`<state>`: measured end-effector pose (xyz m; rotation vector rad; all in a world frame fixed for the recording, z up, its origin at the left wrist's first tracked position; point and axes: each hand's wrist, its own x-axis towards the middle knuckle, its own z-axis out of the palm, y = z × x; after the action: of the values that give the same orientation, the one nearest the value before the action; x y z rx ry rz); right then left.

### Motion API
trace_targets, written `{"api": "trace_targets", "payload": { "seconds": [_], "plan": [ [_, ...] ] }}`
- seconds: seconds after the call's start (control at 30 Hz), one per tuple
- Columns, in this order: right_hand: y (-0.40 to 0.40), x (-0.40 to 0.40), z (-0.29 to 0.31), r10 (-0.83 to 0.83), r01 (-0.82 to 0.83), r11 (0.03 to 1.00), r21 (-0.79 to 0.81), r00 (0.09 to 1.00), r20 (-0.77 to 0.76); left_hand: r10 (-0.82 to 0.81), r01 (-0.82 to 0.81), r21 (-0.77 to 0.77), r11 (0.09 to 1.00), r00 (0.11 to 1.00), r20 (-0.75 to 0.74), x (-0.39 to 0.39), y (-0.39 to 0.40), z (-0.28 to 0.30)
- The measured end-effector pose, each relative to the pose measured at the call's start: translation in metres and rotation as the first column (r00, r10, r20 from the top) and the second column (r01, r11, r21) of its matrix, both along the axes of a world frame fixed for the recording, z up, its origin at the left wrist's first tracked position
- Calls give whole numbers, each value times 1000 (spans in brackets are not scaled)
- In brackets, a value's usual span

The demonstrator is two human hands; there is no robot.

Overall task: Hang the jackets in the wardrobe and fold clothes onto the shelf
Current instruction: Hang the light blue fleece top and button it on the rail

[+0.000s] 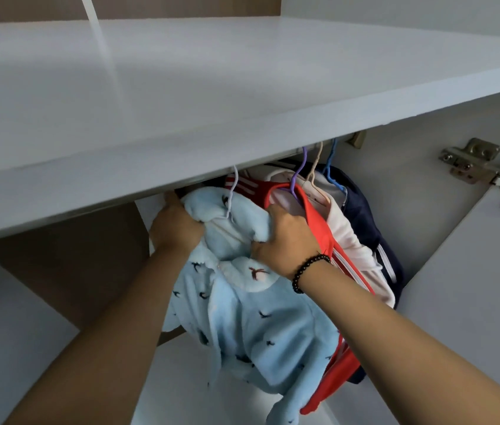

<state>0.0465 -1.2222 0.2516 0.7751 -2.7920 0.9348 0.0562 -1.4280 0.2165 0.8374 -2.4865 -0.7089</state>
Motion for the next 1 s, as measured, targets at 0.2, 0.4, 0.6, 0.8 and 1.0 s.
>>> {"api": "trace_targets", "payload": {
  "seconds": [0.2,0.4,0.6,0.8,1.0],
  "plan": [
    [33,-2,-21,17,51,926,-375,984,176,-7,125,365,922,952,-307,27,36,-38],
    [35,1,-13,196,293,751,-591,757,623,-30,199,393,898,917,-397,43,54,-56],
    [36,6,-15,217,390,747,-538,623,752,40,165,558,814,941,-335,52,47,-57],
    [48,38,-49,140,355,772,-528,714,686,18,139,694,706,977,-214,69,65,-76],
    [69,66,-76,149,263,823,-504,755,638,-107,183,614,768,982,-159,91,84,-69]
  ]
}}
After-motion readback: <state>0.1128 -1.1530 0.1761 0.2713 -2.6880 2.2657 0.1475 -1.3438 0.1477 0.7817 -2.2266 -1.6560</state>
